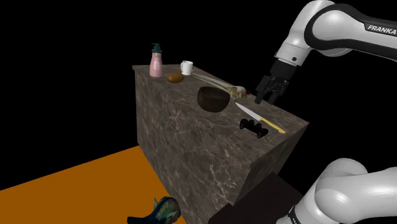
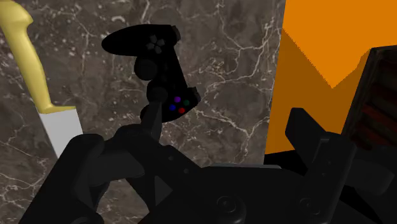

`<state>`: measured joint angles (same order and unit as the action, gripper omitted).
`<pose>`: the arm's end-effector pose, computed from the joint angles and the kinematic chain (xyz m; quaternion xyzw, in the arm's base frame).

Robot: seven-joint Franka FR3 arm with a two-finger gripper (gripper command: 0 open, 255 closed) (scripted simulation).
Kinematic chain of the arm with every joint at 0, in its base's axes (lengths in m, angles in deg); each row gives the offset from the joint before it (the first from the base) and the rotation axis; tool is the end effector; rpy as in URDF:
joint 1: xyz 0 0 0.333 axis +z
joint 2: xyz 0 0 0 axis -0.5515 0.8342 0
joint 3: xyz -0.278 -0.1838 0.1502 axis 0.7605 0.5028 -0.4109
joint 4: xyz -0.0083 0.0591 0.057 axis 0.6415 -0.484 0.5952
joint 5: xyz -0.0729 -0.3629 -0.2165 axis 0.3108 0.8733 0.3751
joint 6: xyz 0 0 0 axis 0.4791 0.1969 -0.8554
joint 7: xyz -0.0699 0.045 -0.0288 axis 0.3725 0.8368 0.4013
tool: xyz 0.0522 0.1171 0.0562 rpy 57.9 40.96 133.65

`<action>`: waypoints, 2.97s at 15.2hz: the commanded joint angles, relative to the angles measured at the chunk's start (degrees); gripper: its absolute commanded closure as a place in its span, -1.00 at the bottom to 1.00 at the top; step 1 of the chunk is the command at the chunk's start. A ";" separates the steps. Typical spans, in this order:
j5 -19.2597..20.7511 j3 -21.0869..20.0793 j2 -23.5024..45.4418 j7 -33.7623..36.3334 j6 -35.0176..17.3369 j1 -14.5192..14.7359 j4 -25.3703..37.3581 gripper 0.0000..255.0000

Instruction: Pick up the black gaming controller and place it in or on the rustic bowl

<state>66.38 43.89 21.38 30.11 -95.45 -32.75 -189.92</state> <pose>0.3171 -0.0043 0.6242 -0.9948 0.0597 -0.0328 0.0754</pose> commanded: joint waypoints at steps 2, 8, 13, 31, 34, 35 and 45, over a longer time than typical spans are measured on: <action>0.22 0.99 0.87 -1.78 -1.03 0.17 -0.97 -1.00; 1.34 6.83 7.92 -12.50 -7.34 1.32 -5.20 -1.00; 1.38 8.47 10.86 -16.07 -11.71 1.78 -8.31 -1.00; 1.13 8.26 11.05 -16.16 -15.28 1.93 -11.67 1.00; 1.13 8.26 11.05 -16.16 -15.28 1.93 -11.67 1.00; 1.13 8.26 11.04 -16.16 -15.28 1.93 -11.67 1.00; 1.13 7.84 10.30 -14.98 -8.28 2.07 -5.31 1.00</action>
<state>67.52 51.74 31.57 15.02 -104.74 -30.72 -196.36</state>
